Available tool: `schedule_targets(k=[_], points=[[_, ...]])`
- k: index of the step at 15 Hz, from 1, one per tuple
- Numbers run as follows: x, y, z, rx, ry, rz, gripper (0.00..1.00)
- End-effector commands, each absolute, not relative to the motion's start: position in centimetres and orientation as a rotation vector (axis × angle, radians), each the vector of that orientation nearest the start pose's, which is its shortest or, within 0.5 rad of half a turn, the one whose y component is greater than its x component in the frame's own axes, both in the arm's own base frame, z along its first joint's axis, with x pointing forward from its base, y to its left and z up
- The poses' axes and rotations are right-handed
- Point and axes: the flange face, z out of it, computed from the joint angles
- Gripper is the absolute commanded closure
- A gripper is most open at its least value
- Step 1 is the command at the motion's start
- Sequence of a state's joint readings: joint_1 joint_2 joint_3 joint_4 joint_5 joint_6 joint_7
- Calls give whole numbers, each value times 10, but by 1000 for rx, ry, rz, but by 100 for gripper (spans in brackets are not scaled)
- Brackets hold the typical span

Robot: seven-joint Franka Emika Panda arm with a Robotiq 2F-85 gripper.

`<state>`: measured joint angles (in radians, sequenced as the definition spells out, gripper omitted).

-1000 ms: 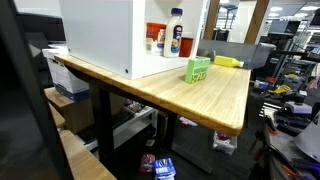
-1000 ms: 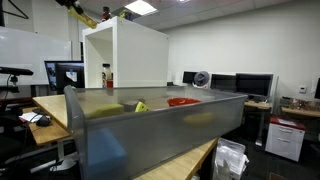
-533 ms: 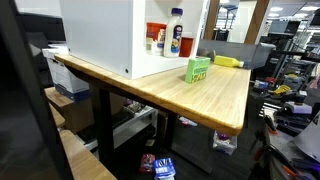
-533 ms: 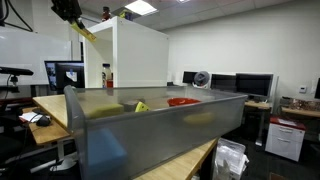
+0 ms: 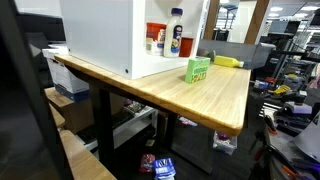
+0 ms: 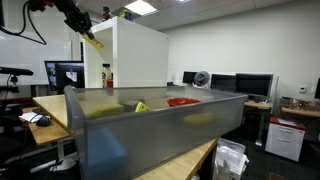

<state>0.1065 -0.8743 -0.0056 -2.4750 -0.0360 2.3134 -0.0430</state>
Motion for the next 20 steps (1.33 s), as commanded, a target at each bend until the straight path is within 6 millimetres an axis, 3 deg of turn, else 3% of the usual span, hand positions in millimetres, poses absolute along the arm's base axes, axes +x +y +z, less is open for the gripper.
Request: schedule_targets(k=[1,9,20], points=[[358,40,633,-2934,-195,-1099,93],[396,42,605,-2931,-78,-1096,93],[426,39,568,-2947,104,-1117,93]])
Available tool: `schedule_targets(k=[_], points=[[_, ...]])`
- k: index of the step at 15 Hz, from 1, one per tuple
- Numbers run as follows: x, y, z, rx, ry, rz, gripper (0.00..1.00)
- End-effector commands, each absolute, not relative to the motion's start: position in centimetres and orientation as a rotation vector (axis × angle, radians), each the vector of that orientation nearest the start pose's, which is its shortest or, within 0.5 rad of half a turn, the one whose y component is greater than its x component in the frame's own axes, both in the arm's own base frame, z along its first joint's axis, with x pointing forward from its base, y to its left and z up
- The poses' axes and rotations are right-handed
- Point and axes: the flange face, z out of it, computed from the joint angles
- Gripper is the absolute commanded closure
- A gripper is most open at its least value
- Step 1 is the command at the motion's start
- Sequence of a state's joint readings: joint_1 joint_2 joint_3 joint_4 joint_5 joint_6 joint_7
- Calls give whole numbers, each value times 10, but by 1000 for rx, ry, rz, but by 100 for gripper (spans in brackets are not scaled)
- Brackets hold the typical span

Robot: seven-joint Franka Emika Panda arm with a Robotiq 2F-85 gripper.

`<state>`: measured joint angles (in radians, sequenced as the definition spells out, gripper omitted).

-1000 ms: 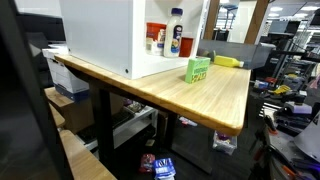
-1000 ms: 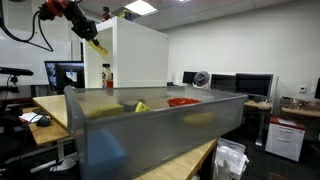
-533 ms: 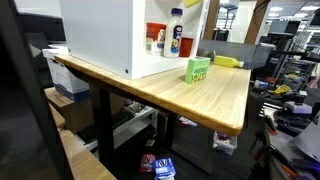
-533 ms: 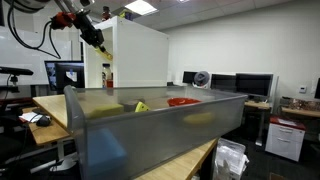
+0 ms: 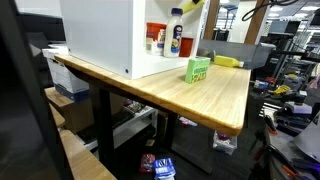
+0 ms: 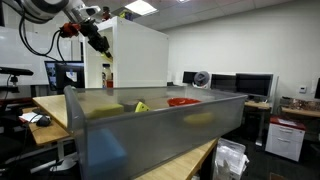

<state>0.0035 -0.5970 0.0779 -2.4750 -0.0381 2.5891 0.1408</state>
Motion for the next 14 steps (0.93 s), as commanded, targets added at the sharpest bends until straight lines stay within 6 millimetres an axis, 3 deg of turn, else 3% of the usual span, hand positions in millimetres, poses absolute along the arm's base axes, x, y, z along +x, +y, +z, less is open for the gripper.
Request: schedule_targets(k=[1,14], points=[[429,38,565,-2953,114,-1110,93],[448,38,519,-2983,115,-1040,93]])
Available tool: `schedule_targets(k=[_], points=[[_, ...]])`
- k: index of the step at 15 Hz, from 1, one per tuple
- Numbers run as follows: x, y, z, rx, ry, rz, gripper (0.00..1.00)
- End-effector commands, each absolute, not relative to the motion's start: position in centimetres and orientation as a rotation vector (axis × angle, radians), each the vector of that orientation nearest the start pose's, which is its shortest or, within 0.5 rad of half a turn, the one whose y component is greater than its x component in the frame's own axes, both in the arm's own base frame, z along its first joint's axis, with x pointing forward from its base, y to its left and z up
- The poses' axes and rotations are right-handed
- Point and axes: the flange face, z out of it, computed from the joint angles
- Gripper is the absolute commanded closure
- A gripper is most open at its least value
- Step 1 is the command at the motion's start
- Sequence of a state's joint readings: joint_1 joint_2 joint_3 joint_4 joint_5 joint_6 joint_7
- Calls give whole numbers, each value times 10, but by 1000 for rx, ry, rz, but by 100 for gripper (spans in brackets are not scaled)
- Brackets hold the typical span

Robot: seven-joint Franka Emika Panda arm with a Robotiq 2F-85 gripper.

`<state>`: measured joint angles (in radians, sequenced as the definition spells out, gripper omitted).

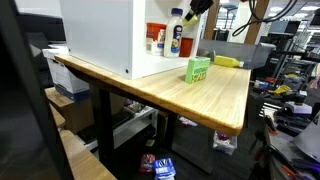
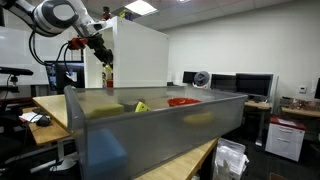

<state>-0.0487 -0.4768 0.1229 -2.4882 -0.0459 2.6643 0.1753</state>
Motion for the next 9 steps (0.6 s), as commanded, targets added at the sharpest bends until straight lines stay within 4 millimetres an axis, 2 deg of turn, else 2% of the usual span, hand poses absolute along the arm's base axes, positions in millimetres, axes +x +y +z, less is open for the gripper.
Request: schedule_targets(k=[1,5,9], points=[[449,38,515,-2986,111,-1036,93],[449,36,502,-3005,106,-1000,93],[450,35,499,-3011,104,-990,93]])
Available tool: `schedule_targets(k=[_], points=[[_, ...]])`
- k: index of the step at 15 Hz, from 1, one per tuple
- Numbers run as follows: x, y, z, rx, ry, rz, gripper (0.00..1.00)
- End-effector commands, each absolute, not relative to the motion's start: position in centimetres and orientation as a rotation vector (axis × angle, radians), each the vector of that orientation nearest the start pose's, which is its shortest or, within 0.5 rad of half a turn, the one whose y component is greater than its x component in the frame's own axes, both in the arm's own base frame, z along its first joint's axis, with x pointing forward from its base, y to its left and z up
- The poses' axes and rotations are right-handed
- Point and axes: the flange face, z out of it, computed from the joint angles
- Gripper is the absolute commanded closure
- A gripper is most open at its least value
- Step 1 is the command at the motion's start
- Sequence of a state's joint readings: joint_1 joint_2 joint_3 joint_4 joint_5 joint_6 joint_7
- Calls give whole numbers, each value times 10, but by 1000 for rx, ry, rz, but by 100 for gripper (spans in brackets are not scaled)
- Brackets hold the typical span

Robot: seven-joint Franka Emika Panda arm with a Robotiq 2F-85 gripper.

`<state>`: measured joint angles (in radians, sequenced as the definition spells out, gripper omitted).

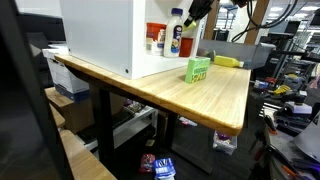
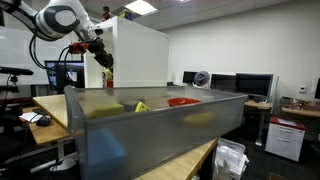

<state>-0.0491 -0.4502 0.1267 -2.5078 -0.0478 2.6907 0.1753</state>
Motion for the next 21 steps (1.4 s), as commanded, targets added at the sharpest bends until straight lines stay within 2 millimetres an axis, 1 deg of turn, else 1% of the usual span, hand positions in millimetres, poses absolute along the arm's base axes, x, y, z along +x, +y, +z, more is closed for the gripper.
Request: schedule_targets(k=[1,5,12,13,14,15,16,18,21], points=[[449,35,499,-3013,101,-989,93],[449,35,496,-3031,82,-954,93],[447,34,494,-3034,90,-946,93],[447,34,493,-3036,86,-942,91],[447,34,493,-3036,84,-941,55],[447,34,492,-3037,83,-939,46],[447,33,491,-3040,84,-929,43],[445,33,481,-3053,81,-899,30],[442,34,475,-3059,75,-881,13]])
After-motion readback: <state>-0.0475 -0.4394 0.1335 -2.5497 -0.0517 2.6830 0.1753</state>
